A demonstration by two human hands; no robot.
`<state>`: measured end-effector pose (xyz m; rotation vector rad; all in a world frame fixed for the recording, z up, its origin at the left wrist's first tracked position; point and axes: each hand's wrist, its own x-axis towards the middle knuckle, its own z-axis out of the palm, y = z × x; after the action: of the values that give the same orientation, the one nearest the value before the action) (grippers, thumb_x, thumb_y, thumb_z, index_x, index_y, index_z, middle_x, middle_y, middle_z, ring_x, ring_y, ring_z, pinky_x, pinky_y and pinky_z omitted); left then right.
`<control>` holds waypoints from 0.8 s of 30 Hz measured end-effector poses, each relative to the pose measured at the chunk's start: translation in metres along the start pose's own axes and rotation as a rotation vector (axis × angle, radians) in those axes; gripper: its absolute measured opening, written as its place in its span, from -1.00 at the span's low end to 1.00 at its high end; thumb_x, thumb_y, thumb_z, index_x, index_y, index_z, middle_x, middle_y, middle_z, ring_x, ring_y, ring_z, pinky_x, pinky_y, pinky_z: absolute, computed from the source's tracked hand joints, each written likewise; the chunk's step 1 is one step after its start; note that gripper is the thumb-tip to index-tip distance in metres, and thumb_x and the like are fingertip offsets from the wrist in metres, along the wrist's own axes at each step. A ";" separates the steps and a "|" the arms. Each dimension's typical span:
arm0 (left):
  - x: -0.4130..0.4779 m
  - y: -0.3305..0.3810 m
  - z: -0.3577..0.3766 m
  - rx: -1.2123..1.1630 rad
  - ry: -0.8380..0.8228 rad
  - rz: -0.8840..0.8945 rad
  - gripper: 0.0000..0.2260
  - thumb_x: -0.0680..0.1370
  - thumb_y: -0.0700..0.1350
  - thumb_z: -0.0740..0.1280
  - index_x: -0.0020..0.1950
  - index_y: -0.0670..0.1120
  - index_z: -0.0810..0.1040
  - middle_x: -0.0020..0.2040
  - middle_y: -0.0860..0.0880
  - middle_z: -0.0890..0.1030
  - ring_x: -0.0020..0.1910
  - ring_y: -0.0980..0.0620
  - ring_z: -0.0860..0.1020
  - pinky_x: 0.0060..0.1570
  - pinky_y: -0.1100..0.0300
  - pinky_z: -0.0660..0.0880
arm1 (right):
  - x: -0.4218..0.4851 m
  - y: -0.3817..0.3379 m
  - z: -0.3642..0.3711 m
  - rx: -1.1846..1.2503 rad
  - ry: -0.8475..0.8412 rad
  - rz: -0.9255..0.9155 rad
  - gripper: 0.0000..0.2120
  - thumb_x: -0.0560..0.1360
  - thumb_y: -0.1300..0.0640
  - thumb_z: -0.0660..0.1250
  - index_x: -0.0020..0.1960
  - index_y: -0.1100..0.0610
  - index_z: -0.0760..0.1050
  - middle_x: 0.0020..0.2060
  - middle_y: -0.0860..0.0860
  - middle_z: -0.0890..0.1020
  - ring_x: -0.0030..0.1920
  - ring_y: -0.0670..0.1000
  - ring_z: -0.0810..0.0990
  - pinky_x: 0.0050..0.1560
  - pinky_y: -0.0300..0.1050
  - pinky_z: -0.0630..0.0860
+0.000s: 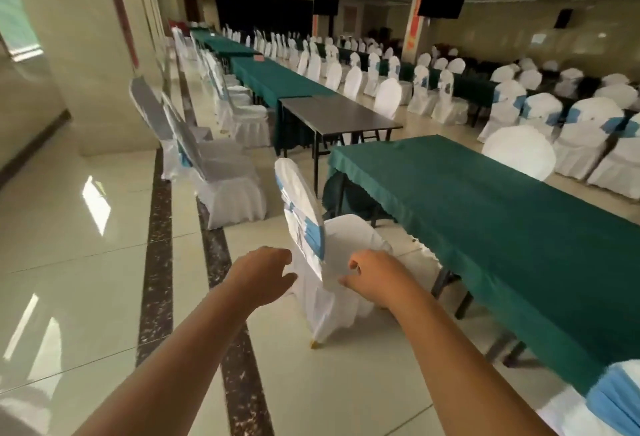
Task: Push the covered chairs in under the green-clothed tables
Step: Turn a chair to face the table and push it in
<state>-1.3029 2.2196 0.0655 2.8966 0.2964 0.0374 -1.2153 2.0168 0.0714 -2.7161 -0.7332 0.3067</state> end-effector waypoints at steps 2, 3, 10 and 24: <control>0.019 -0.046 -0.018 0.003 0.013 -0.046 -0.61 0.54 0.14 0.30 0.31 0.01 0.48 0.21 -0.03 0.61 0.15 -0.06 0.58 0.11 0.02 0.54 | 0.046 -0.036 0.003 -0.004 0.018 -0.038 -0.75 0.50 -0.20 0.30 -0.15 -0.03 0.44 -0.29 -0.11 0.51 -0.24 -0.03 0.53 -0.34 -0.18 0.35; 0.029 -0.066 -0.027 0.003 0.018 -0.064 -0.59 0.54 0.14 0.30 0.33 0.01 0.47 0.21 -0.04 0.61 0.15 -0.07 0.58 0.12 0.02 0.54 | 0.068 -0.053 0.002 -0.007 0.033 -0.059 -0.71 0.48 -0.22 0.31 -0.05 0.00 0.49 -0.20 -0.07 0.57 -0.17 0.01 0.56 -0.28 -0.14 0.39; 0.096 -0.175 -0.073 -0.035 0.074 -0.111 -0.63 0.53 0.11 0.31 0.30 0.00 0.50 0.19 -0.03 0.62 0.11 -0.07 0.60 0.10 -0.03 0.57 | 0.191 -0.127 0.003 -0.010 0.066 -0.102 -0.51 0.46 -0.27 0.30 0.23 0.03 0.51 0.08 0.00 0.64 0.04 0.06 0.59 0.02 -0.03 0.52; 0.391 -0.286 -0.080 0.012 0.069 -0.009 -0.53 0.54 0.12 0.31 0.39 -0.04 0.38 0.24 -0.11 0.56 0.15 -0.13 0.57 0.13 -0.06 0.55 | 0.483 -0.140 -0.006 0.043 0.184 -0.044 -0.51 0.50 -0.17 0.31 0.33 0.05 0.45 0.22 0.06 0.58 0.14 0.11 0.56 0.06 0.01 0.53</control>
<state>-0.9799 2.5894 0.0790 2.9101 0.3221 0.1342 -0.8682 2.3814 0.0659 -2.6397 -0.7232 0.0606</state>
